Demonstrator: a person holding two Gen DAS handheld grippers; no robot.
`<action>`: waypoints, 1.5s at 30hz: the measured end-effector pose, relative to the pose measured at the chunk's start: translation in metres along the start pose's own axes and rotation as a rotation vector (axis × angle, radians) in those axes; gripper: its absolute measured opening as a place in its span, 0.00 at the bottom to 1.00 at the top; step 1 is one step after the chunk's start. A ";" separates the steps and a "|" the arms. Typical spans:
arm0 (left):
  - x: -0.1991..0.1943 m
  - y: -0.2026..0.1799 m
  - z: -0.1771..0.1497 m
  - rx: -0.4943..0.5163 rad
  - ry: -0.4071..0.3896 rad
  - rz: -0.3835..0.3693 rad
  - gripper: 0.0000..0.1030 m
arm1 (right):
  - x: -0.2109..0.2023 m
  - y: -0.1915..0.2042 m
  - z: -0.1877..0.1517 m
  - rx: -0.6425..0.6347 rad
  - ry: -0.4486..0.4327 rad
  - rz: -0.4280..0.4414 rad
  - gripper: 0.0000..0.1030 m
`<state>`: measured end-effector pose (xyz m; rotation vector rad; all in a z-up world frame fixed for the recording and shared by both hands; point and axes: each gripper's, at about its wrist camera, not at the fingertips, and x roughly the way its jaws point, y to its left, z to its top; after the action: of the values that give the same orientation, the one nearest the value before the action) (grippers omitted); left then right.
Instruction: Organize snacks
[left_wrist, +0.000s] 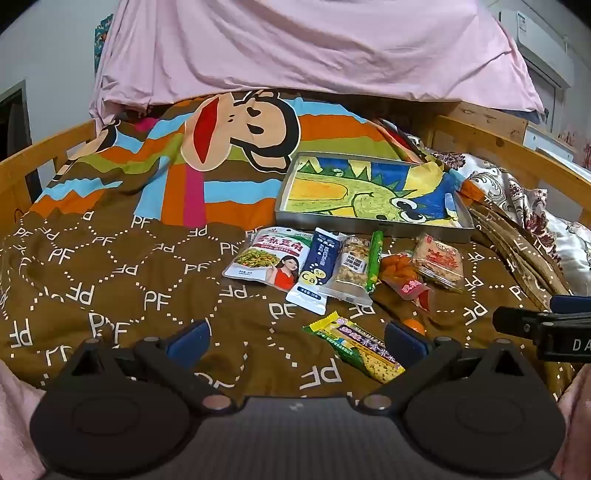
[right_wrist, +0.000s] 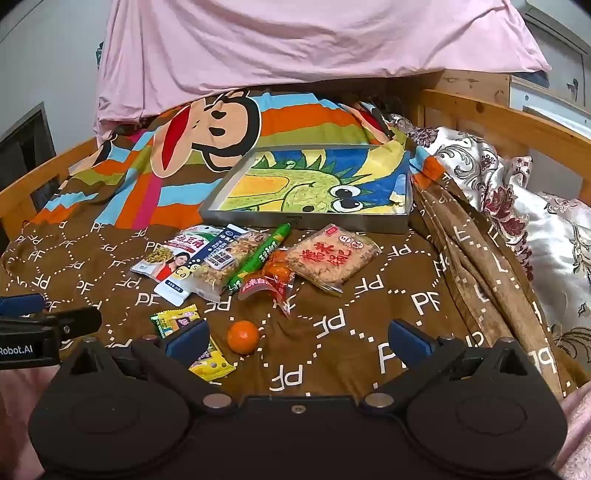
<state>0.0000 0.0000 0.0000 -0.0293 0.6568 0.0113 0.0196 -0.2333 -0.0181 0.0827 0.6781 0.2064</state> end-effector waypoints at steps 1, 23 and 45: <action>0.000 0.000 0.000 0.001 -0.001 0.001 1.00 | 0.000 0.000 0.000 0.002 -0.001 0.003 1.00; -0.008 0.002 0.004 -0.005 -0.003 0.004 1.00 | -0.004 -0.001 0.000 0.011 -0.012 0.002 1.00; -0.005 0.002 0.000 -0.006 -0.007 0.004 1.00 | -0.007 0.001 -0.001 0.005 -0.017 -0.003 1.00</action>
<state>-0.0039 0.0019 0.0030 -0.0334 0.6496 0.0170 0.0134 -0.2341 -0.0141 0.0879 0.6619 0.2007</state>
